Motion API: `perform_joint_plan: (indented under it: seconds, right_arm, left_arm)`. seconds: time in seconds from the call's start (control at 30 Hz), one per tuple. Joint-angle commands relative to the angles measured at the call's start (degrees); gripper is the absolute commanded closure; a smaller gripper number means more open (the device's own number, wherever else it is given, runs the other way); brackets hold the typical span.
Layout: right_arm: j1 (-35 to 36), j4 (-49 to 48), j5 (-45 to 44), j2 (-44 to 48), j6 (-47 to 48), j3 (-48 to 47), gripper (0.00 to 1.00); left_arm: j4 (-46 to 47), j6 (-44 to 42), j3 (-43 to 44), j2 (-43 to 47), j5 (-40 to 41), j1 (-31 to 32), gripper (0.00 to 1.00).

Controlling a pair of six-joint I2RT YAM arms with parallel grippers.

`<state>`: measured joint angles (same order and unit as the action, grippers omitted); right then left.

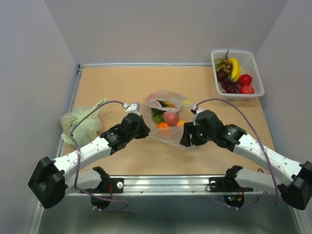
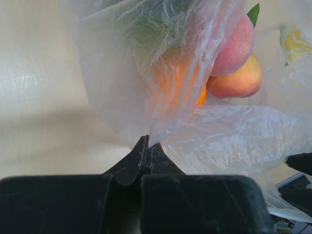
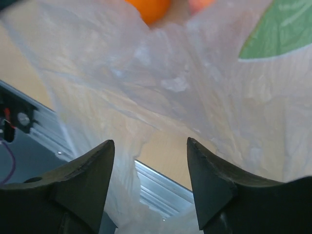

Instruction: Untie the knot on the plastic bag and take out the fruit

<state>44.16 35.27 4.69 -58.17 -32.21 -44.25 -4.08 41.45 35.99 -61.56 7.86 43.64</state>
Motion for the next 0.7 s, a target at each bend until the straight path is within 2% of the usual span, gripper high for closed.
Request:
perform_joint_plan:
  seconds: [0.0,0.03,0.13,0.17,0.33,0.4,0.47,0.57,0.67]
  right_arm:
    - [0.31,3.75,2.07,1.4,6.79,-14.44,0.33]
    - [0.31,4.19,2.25,0.87,7.68,-19.16,0.32]
    - [0.31,4.55,0.69,-3.16,11.28,-24.99,0.29]
    - [0.31,4.46,-0.37,-5.87,12.77,-27.88,0.25]
    - [0.31,4.81,-2.58,-15.98,16.21,-34.93,0.17]
    - [0.31,3.42,-3.19,-18.98,16.91,-35.29,0.16]
    - [0.31,1.48,-7.66,-22.59,17.35,-33.81,0.14]
    - [0.31,-8.59,-14.15,-25.23,15.52,-28.89,0.13]
    - [0.31,-14.59,-17.51,-28.83,14.72,-24.93,0.12]
  left_arm:
    - [2.41,0.39,1.53,0.74,2.42,0.57,0.99]
    - [2.06,0.3,2.15,0.83,2.34,0.57,0.99]
    - [0.65,-1.19,4.61,0.48,1.9,0.57,0.99]
    - [-0.13,-1.89,5.75,0.13,1.81,0.57,0.99]
    - [-3.12,-4.53,9.18,-0.76,1.89,0.57,0.99]
    - [-3.31,-4.98,9.71,-0.23,2.16,0.57,0.99]
    - [-3.31,-5.24,10.06,0.56,1.73,0.66,0.99]
    - [-2.52,-6.38,9.89,0.83,-0.12,0.66,0.99]
    - [-2.17,-7.78,9.11,1.0,-1.53,0.66,0.99]
